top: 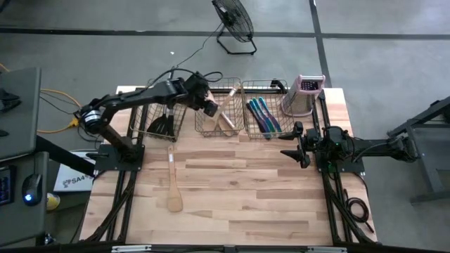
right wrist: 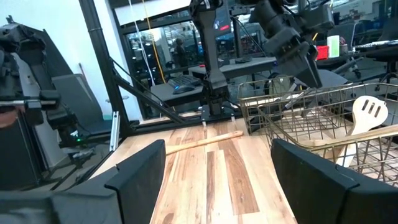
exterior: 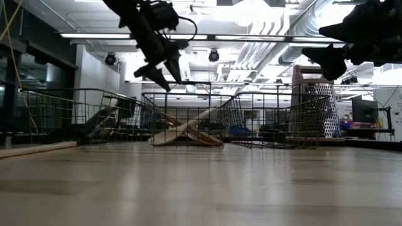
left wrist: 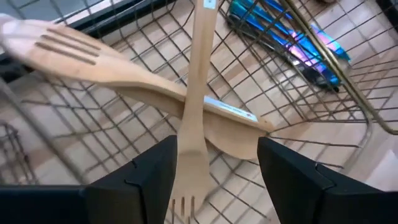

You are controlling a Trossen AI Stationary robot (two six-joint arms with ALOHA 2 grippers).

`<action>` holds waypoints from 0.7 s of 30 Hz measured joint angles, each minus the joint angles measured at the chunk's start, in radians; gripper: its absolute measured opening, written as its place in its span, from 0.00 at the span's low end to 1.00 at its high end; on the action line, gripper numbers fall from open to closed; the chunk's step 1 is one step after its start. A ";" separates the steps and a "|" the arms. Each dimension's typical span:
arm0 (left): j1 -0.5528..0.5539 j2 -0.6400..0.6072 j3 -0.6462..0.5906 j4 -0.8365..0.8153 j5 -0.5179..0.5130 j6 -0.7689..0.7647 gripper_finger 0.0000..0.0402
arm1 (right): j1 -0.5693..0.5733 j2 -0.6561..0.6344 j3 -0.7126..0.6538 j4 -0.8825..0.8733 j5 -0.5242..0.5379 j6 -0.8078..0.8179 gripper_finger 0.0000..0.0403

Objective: Pick & Place Kitchen Items
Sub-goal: Put the brown serving spoon into the middle wire basket

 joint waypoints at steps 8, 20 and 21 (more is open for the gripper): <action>-0.023 -0.080 0.000 -0.109 -0.005 -0.062 0.55 | 0.000 0.000 0.000 0.000 -0.001 0.000 0.71; -0.200 -0.168 0.001 -0.300 -0.141 -0.245 0.55 | 0.000 0.000 0.000 0.000 -0.001 0.000 0.71; -0.222 -0.170 0.000 -0.307 -0.151 -0.268 0.55 | 0.000 0.000 0.000 0.000 -0.001 0.000 0.71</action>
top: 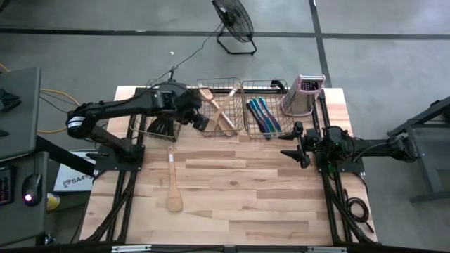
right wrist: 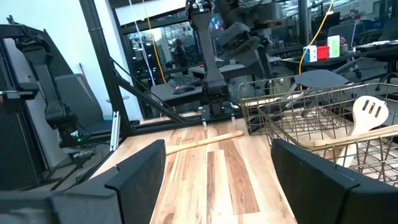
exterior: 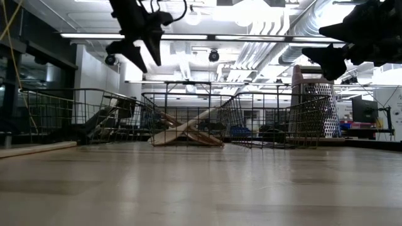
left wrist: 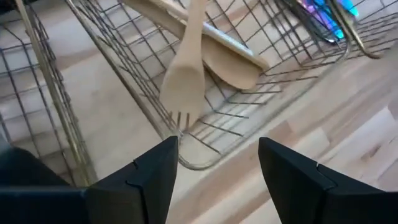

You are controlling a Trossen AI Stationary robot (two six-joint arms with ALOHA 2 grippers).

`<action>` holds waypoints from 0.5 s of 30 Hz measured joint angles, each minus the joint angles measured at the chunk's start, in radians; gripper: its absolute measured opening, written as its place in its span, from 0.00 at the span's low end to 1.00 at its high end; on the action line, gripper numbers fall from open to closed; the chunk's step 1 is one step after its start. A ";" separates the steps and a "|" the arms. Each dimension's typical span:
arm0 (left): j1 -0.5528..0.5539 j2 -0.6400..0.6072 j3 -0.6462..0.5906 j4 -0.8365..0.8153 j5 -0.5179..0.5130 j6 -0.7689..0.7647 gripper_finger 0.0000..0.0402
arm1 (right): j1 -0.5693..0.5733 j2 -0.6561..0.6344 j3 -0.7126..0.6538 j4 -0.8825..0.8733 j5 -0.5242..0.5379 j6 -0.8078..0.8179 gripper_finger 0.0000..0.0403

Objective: Pick & Place Kitchen Items
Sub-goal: Put the brown serving spoon into the middle wire basket

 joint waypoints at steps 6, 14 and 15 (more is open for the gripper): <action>-0.130 0.001 0.000 -0.039 -0.048 -0.120 0.55 | 0.000 0.000 0.000 0.000 0.000 0.000 0.71; -0.279 0.001 0.000 -0.060 -0.142 -0.277 0.55 | 0.000 0.000 0.000 0.000 0.000 0.000 0.71; -0.293 0.001 0.000 -0.068 -0.144 -0.300 0.55 | 0.000 0.000 0.000 0.000 0.000 0.000 0.71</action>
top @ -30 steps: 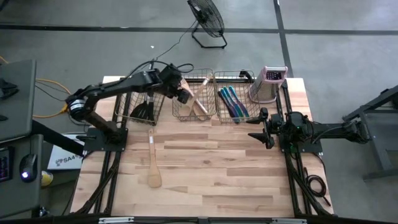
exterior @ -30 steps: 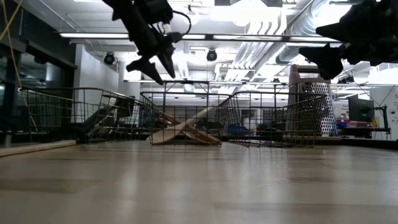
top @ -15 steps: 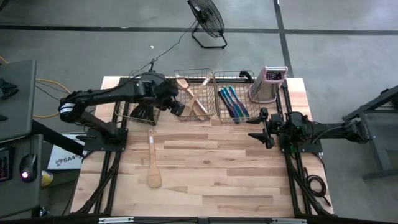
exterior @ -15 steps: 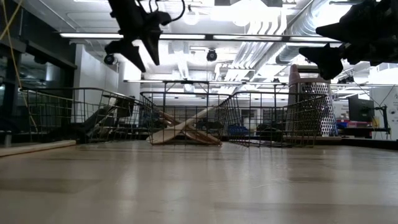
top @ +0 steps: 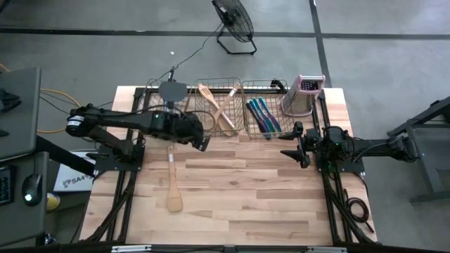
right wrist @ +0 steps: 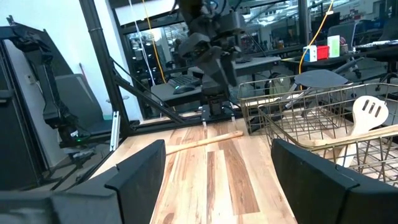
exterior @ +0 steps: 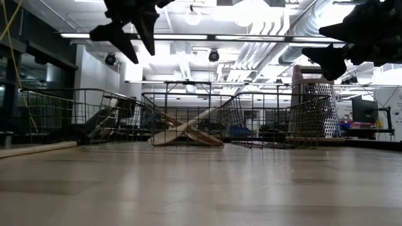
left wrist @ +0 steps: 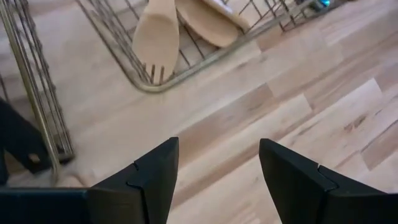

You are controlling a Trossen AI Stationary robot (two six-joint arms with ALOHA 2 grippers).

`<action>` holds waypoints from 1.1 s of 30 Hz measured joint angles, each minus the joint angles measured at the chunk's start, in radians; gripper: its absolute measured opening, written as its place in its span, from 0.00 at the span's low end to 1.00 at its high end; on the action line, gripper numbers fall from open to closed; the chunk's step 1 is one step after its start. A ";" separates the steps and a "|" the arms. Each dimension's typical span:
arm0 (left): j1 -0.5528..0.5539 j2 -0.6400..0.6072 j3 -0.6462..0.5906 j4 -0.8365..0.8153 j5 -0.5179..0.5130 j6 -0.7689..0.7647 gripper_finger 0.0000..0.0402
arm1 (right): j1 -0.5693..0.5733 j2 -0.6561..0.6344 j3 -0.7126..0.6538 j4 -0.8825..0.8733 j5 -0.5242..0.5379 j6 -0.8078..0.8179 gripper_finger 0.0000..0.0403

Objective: Pick & Place Kitchen Items
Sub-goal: Put the brown serving spoon into the middle wire basket

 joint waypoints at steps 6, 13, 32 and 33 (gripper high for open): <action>-0.084 0.012 -0.006 -0.055 -0.009 -0.135 0.55 | 0.000 0.000 0.000 0.000 0.000 0.000 0.71; -0.196 0.010 -0.059 -0.063 -0.005 -0.222 0.55 | 0.000 0.000 0.000 0.000 0.000 0.000 0.71; -0.377 0.010 -0.319 -0.017 0.062 -0.567 0.55 | 0.000 0.000 0.000 0.000 0.000 0.000 0.71; -0.378 0.010 -0.339 -0.005 0.081 -0.603 0.55 | 0.000 0.000 0.000 0.000 0.000 0.000 0.71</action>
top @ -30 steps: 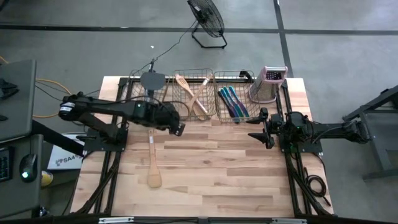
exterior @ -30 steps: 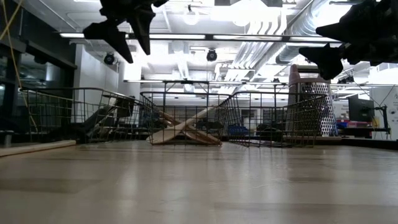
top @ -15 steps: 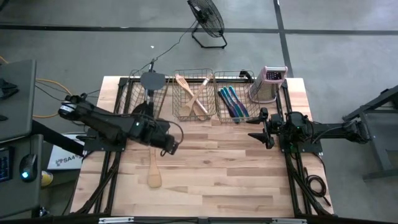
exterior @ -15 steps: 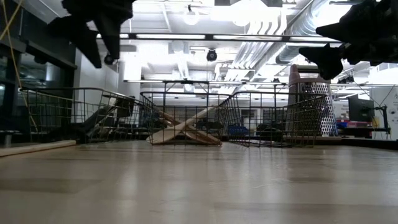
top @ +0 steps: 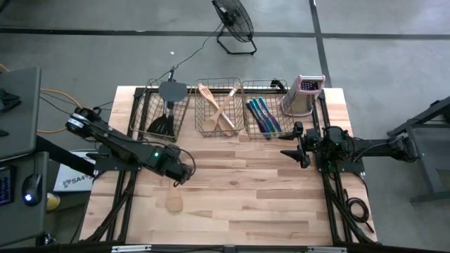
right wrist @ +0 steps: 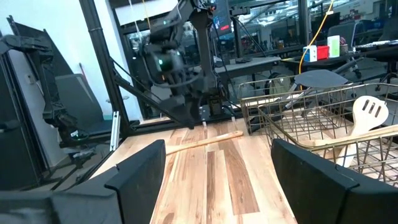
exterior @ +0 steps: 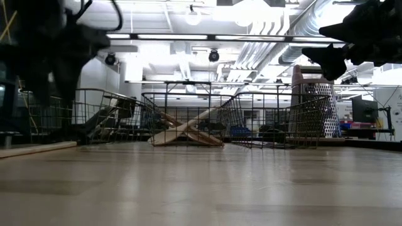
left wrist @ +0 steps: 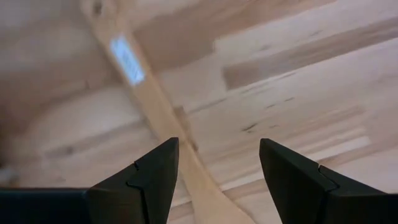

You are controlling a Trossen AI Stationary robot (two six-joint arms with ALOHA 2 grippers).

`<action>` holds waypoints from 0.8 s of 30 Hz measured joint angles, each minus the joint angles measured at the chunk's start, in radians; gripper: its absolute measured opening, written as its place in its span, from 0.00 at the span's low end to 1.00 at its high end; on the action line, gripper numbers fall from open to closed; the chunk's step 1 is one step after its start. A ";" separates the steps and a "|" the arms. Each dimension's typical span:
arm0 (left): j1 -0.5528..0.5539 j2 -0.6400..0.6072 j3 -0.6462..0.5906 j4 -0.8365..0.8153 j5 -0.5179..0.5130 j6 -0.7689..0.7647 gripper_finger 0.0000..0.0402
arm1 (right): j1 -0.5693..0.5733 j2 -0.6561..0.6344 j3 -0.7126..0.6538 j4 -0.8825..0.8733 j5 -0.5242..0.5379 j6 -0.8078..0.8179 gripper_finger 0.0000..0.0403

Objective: Pick & Place Kitchen Items
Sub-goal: Put the brown serving spoon into the middle wire basket

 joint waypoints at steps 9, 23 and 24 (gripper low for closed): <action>-0.015 0.000 -0.150 0.212 0.111 -0.189 0.55 | 0.000 0.000 0.000 0.000 0.000 0.000 0.71; -0.110 0.033 -0.168 0.189 0.140 -0.526 0.55 | 0.000 0.000 0.000 0.000 0.000 0.000 0.71; -0.108 0.044 -0.168 0.192 0.154 -0.534 0.55 | 0.000 0.000 0.000 0.000 0.000 0.000 0.71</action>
